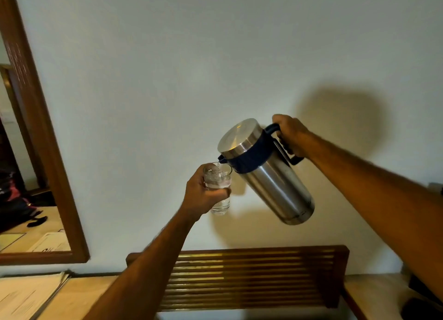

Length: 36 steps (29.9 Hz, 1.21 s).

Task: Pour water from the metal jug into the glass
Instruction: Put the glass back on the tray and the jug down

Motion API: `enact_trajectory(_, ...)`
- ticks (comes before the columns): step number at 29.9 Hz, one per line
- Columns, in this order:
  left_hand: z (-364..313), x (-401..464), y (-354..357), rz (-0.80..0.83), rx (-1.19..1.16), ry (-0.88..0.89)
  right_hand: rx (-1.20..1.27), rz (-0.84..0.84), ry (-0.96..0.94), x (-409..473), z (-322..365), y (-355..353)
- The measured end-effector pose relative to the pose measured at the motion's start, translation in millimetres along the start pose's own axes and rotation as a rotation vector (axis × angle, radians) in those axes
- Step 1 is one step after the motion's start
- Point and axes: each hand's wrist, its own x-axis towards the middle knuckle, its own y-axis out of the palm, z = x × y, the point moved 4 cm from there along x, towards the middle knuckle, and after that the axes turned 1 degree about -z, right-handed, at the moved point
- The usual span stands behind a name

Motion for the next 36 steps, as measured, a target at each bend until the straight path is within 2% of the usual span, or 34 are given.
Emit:
enact_trajectory(4, 2, -4, 2, 0.027, -0.022, -0.004, 0.243, 0.036, 0.043, -8, -56, 5)
enact_trajectory(9, 35, -23, 18, 0.054, -0.078, -0.088, 0.428, 0.082, 0.151, -20, -134, 28)
enact_trajectory(17, 119, -67, 20, 0.098, -0.083, -0.309, 0.495, 0.034, 0.228, -47, -249, 71)
enact_trajectory(21, 175, -99, 12, 0.109, 0.014, -0.441, 0.525, 0.038, 0.297, -74, -314, 90)
enact_trajectory(29, 302, -199, 5, 0.118, 0.229, -0.627, 0.593, -0.035, 0.723, -140, -473, 132)
enact_trajectory(36, 410, -295, 29, 0.085, 0.365, -0.74, 0.554, -0.072, 0.861, -182, -588, 172)
